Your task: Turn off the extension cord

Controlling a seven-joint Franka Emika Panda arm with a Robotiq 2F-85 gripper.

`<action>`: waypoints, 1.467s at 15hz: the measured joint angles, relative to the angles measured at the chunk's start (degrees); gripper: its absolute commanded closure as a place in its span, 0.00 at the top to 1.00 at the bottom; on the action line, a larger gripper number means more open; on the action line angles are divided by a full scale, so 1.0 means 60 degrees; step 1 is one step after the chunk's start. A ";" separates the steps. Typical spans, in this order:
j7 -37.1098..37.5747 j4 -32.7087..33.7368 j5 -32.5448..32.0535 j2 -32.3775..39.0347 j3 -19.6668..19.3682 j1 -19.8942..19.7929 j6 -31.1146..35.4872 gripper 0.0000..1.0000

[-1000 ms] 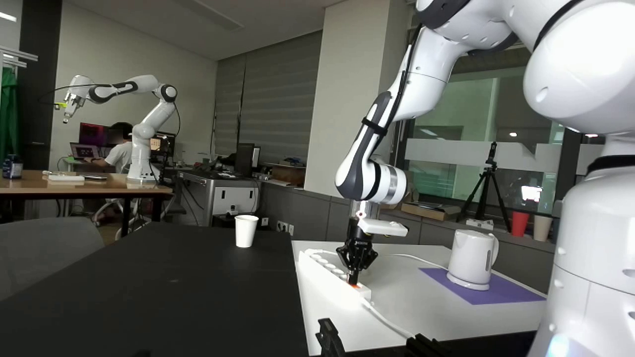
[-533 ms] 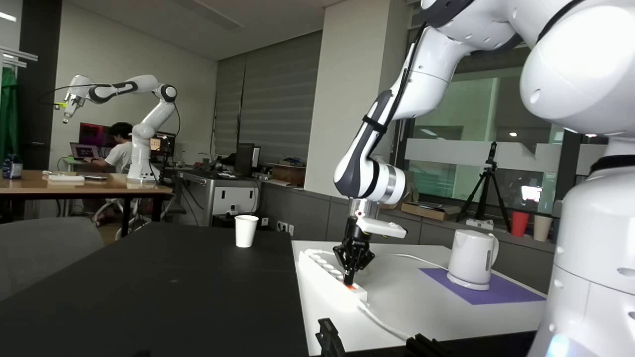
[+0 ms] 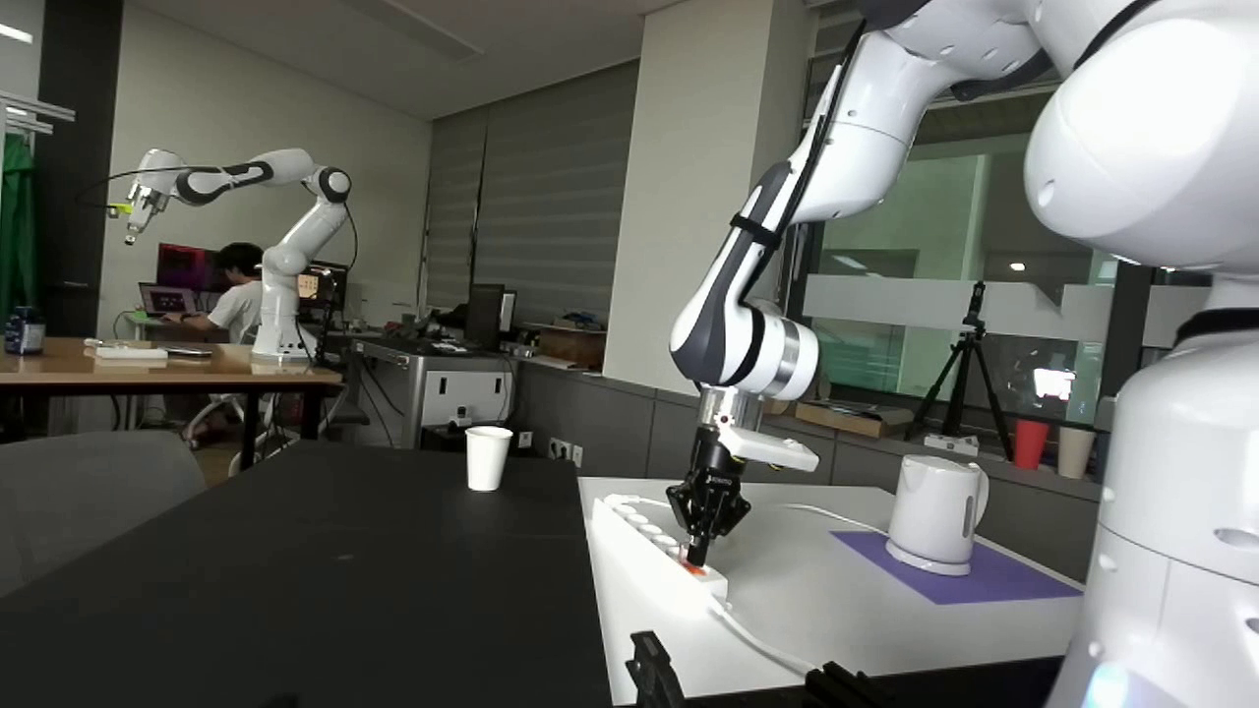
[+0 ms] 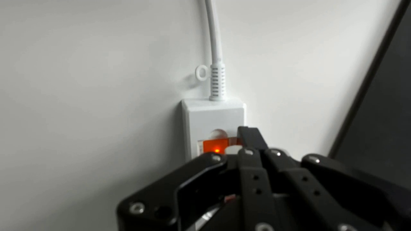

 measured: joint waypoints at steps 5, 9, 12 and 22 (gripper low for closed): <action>-0.0091 -0.0441 -0.0043 -0.0220 -0.0060 -0.0015 0.0633 0.00; -0.0102 -0.0548 -0.0177 -0.0213 -0.0166 0.0091 0.1191 0.00; -0.0102 -0.0584 -0.0336 -0.0208 -0.0263 0.0170 0.1362 0.00; -0.0098 -0.0587 -0.0637 -0.0023 -0.0531 0.0271 0.1544 0.00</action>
